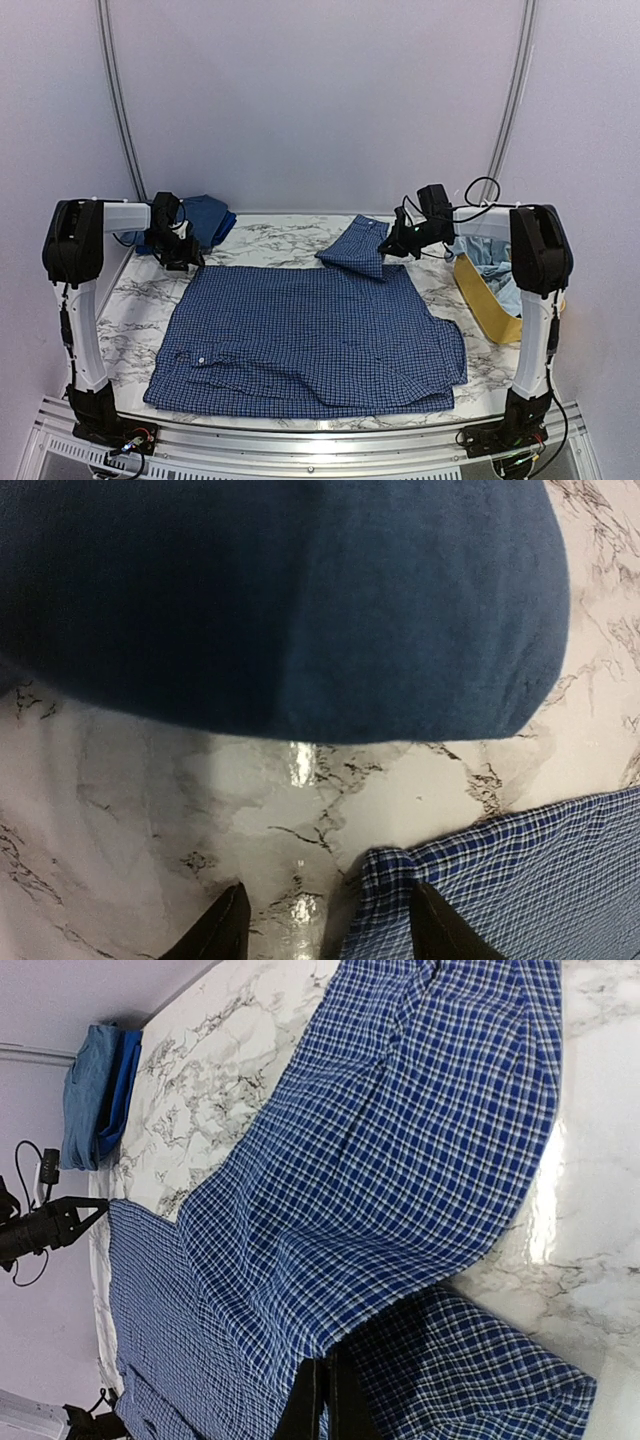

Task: Fold and stack the mixed laundry pile
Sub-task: Pick up the 1/3-folded T-shirt from the center of the board.

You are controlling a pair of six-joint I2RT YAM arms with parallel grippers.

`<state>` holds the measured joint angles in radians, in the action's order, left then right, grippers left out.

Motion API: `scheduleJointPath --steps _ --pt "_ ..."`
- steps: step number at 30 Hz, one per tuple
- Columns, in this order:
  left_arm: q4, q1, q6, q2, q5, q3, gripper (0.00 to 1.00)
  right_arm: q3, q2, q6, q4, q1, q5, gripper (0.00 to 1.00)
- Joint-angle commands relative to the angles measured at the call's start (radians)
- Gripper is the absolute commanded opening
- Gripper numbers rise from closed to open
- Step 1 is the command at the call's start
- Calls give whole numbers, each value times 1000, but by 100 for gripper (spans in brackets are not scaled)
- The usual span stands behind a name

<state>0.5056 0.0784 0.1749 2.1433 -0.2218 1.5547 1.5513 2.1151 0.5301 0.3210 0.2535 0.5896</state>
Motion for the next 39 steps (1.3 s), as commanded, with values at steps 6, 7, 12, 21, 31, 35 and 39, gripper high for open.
scheduleJointPath --steps 6,7,12,21,31,35,39 --pt "-16 0 -75 55 -155 3 49 152 65 -28 45 -31 6 0" --pt "-18 0 -83 57 -170 6 46 167 73 -28 49 -32 6 0" --pt "-19 1 -133 74 -199 12 28 211 106 -30 66 -34 9 0" --pt "-22 0 -160 67 -140 -4 0 287 180 -11 37 -42 5 0" --pt "-52 -1 -66 77 -59 64 0 874 474 73 105 -62 49 0" --pt "-80 0 -70 31 -56 23 0 843 419 115 51 -68 91 0" --pt "-124 0 -81 -33 -57 -28 0 675 264 91 37 -61 113 0"
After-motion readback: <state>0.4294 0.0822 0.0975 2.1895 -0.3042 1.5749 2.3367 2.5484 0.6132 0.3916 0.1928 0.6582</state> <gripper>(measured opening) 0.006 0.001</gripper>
